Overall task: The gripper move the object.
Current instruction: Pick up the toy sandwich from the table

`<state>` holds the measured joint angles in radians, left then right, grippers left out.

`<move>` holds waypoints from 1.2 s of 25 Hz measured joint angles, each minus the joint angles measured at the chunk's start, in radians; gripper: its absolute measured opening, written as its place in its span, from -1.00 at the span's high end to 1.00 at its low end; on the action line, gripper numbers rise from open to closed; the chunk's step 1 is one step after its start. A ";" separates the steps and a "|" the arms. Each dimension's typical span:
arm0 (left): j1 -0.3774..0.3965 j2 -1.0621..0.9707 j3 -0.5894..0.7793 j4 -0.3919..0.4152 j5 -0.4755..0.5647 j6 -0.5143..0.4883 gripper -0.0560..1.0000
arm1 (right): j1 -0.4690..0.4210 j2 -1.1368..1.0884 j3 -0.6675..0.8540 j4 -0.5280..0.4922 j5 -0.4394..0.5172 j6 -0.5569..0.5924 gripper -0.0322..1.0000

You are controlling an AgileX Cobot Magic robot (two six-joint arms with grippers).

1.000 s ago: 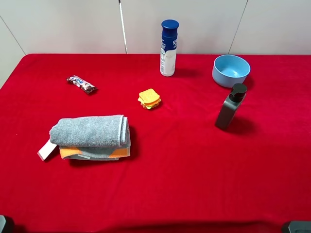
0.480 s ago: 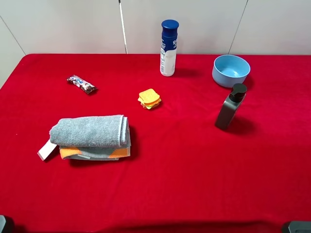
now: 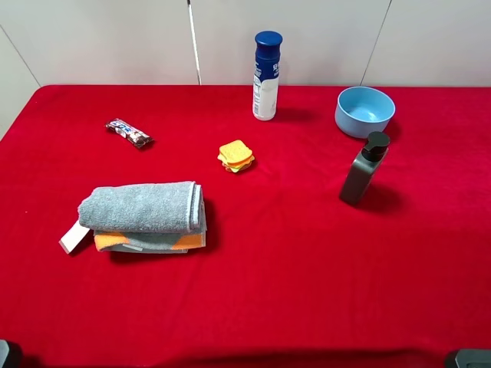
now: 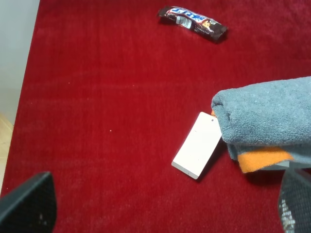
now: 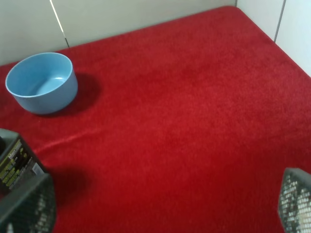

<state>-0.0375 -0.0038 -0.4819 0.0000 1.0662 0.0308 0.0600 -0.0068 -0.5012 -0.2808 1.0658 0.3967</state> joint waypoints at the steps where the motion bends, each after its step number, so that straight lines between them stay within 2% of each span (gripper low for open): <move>1: 0.000 0.000 0.000 0.000 0.000 0.000 -0.80 | 0.000 0.000 0.000 0.000 0.000 0.000 -0.41; 30: 0.000 0.000 0.000 0.000 0.000 0.000 -0.80 | 0.000 0.000 0.000 0.000 0.000 0.000 -0.41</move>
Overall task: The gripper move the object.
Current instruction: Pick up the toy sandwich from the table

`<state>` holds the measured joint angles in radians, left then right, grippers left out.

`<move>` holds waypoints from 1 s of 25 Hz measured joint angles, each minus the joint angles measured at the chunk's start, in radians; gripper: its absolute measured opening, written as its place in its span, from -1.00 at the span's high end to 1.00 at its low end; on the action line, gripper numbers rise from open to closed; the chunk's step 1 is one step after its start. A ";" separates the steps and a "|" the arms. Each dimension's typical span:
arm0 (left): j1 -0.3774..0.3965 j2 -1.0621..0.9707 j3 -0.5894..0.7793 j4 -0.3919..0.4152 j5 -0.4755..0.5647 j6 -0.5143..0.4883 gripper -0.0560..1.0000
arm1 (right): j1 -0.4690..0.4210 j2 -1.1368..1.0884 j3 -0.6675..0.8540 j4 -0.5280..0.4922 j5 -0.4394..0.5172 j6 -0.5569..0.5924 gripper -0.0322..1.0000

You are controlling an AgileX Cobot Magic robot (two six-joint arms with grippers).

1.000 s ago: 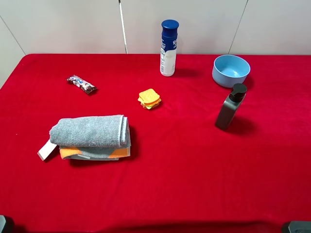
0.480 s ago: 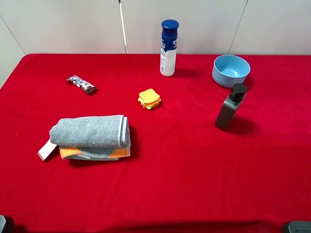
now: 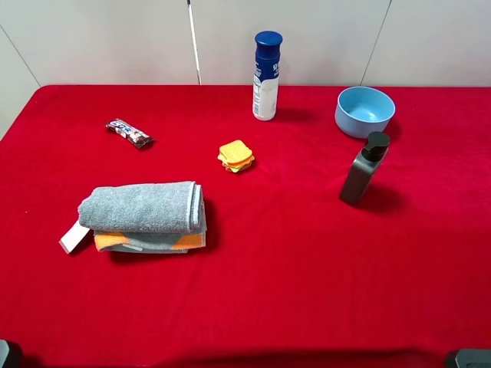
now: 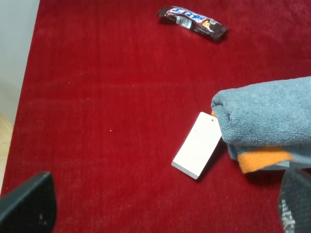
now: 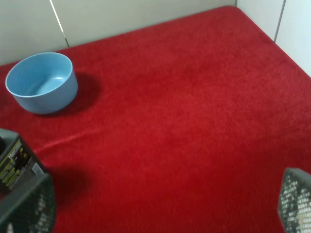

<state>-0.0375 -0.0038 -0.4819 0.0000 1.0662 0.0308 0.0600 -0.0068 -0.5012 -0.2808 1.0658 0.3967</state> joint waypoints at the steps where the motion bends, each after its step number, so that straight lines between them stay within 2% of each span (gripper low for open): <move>1: 0.000 0.000 0.000 0.000 0.000 0.000 -0.80 | 0.000 0.000 0.000 0.000 0.000 0.000 -0.41; 11: 0.000 0.000 0.000 0.000 0.000 0.000 -0.80 | 0.000 0.000 0.000 0.015 -0.003 -0.008 -0.41; 18: 0.000 0.000 0.000 0.000 0.000 0.000 -0.80 | 0.000 0.015 0.000 0.049 -0.023 -0.107 -0.41; 22: 0.000 0.000 0.000 0.000 0.000 0.000 -0.80 | 0.000 0.109 -0.008 0.053 -0.065 -0.169 -0.41; 25: 0.000 0.000 0.000 0.000 0.000 0.000 -0.80 | 0.000 0.194 -0.014 0.061 -0.146 -0.222 -0.41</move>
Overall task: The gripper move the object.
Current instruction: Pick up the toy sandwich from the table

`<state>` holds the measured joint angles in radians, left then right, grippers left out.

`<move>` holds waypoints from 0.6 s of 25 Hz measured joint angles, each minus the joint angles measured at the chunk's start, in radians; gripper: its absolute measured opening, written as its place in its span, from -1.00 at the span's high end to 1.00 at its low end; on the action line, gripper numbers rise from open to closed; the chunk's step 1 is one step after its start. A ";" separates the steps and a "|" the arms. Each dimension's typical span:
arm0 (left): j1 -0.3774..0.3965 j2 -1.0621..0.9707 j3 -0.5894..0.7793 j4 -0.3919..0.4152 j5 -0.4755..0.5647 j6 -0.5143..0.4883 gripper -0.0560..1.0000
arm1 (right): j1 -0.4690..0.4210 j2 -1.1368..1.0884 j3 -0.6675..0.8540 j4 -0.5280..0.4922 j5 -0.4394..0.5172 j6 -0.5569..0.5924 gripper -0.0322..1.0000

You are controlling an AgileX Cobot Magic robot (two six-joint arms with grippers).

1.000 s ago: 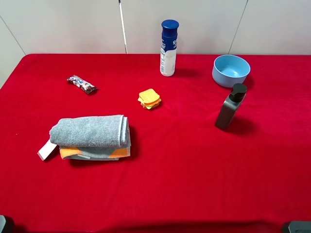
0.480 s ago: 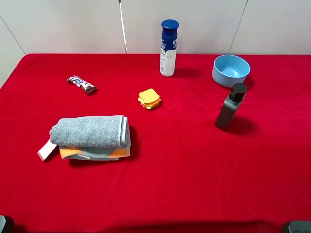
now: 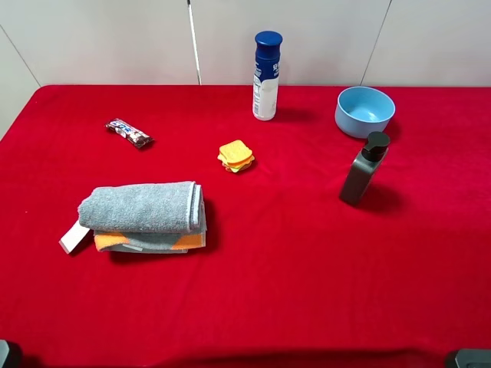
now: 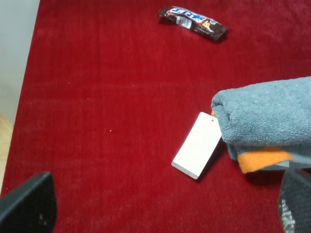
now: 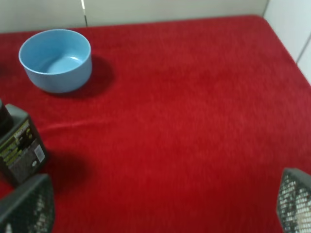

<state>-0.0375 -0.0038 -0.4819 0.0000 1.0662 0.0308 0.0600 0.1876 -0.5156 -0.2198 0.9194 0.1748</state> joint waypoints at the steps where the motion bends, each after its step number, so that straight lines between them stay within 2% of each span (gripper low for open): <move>1: 0.000 0.000 0.000 0.000 0.000 0.000 -0.80 | 0.000 0.027 0.000 0.007 -0.037 -0.017 -0.41; 10: 0.000 0.000 0.000 0.000 0.000 0.000 -0.80 | 0.000 0.331 -0.002 0.092 -0.340 -0.175 -0.41; 15: 0.000 0.000 0.000 0.000 0.000 0.000 -0.80 | 0.027 0.438 -0.002 0.098 -0.479 -0.207 -0.41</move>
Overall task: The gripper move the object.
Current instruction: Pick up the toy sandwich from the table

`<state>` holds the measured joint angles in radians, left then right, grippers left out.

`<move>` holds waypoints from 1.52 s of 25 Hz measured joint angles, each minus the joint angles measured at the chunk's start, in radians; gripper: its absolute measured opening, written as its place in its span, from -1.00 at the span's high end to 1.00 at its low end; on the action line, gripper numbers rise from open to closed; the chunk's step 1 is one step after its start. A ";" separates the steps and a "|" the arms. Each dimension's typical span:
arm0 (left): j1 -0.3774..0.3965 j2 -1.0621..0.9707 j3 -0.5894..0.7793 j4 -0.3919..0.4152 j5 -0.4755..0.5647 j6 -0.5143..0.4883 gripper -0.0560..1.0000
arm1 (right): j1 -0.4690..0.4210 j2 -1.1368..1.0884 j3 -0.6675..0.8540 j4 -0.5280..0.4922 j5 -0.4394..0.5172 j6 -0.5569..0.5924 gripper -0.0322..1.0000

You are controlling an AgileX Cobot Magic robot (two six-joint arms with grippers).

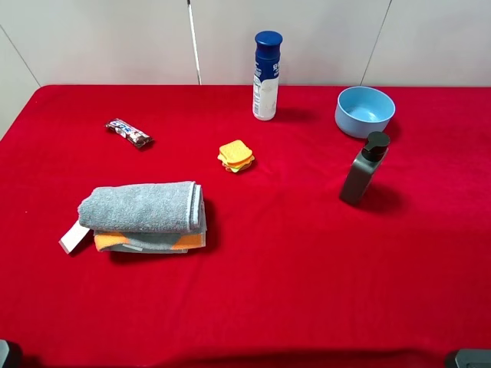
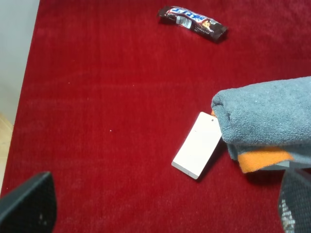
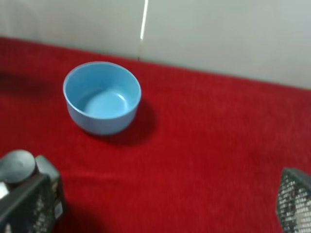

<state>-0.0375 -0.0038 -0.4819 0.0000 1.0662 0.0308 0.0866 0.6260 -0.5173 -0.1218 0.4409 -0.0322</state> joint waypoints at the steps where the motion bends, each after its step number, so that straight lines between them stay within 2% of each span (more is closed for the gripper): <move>1: 0.000 0.000 0.000 0.000 0.000 0.000 -0.80 | 0.018 0.015 0.000 0.000 -0.027 -0.001 -0.41; 5: 0.000 0.000 0.000 0.000 0.000 0.000 -0.80 | 0.100 0.098 -0.025 0.000 -0.084 -0.005 -0.41; 19: 0.000 0.000 0.000 0.000 0.000 0.000 -0.80 | 0.386 0.476 -0.270 -0.001 -0.097 -0.008 -0.41; 27: 0.000 0.000 0.000 0.000 0.000 0.000 -0.80 | 0.505 0.653 -0.385 -0.002 -0.097 -0.008 -0.41; 33: 0.000 0.000 0.000 0.000 0.000 0.000 -0.80 | 0.583 0.770 -0.472 -0.001 -0.080 0.003 -0.41; 38: 0.000 0.000 0.000 0.000 0.000 0.000 -0.80 | 0.644 0.878 -0.576 -0.001 -0.008 0.020 -0.41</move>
<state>-0.0375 -0.0038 -0.4819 0.0000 1.0662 0.0308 0.7305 1.5039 -1.0937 -0.1225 0.4326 -0.0119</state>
